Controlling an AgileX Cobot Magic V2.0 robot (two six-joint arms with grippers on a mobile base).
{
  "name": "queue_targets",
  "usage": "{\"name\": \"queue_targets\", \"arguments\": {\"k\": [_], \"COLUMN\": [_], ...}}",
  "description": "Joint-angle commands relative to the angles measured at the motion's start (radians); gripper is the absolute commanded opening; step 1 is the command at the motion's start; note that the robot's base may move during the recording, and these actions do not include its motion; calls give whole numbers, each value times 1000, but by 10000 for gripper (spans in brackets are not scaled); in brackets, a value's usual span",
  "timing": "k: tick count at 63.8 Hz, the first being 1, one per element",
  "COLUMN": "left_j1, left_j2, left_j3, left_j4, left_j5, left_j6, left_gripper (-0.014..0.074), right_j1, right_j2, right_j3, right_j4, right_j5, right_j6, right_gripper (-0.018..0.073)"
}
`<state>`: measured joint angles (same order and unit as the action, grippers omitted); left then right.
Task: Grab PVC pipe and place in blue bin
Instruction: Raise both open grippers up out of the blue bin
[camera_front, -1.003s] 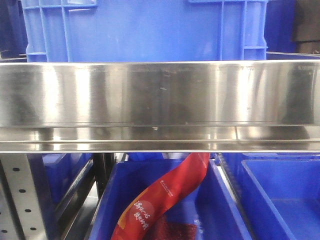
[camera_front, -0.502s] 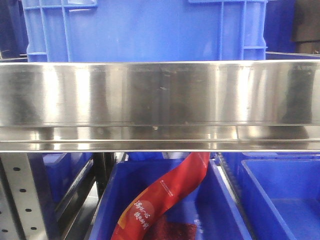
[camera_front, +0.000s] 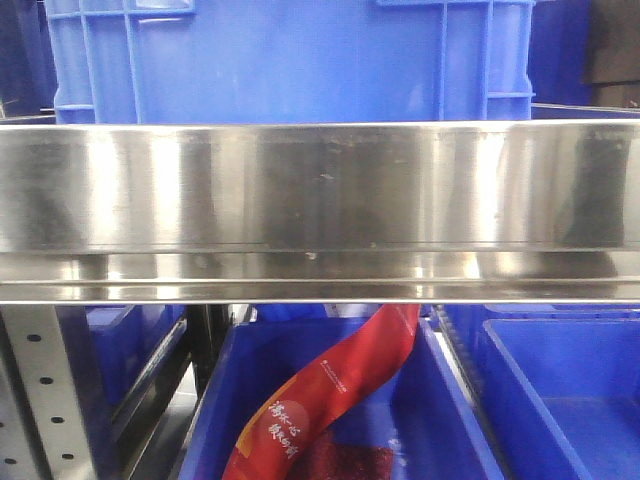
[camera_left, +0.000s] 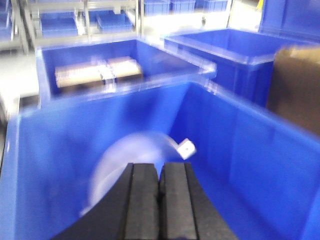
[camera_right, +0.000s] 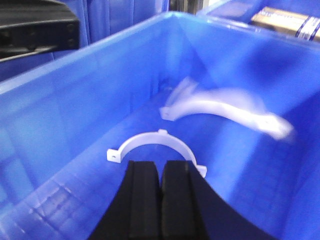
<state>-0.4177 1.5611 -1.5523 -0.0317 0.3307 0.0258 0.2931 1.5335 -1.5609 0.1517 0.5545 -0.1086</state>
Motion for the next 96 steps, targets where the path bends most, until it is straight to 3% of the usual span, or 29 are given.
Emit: {"name": "queue_targets", "arguments": {"k": [1,12,27,37,49,58,66,78,96], "left_j1": [-7,-7,-7,-7,-4,25,76,148,220], "left_j2": [-26,-129,-308,-442,-618,-799,-963,-1136,-1225], "left_j3": [-8,-8,84,332,649,859,997,1042,1042], "left_j4": [-14,-22,-22,-39,-56,-118,-123,-120,-120], "left_j5": [39,56,59,-51,-102,-191,-302,-331,-289], "left_j6": [-3,-3,-3,-3,-3,-5,-5,-5,-5], "left_gripper": [-111,-111,-111,-111,-111,-111,-111,-111,-111], "right_j1": [-4,-4,-4,-4,-4,-4,-4,-4,-4], "right_j2": [-9,-114,-278,-365,-507,-634,-726,-831,-879], "right_j3": [-5,-5,68,263,522,722,850,890,890], "right_j4": [0,2,2,2,2,2,2,2,2], "right_j5": [-5,49,-100,-239,-279,-354,-501,-586,-555], "right_j6": [-6,-6,-6,-6,-6,-6,-6,-6,-6], "right_gripper": [-168,-168,-168,-168,-168,-168,-168,-168,-168]}}
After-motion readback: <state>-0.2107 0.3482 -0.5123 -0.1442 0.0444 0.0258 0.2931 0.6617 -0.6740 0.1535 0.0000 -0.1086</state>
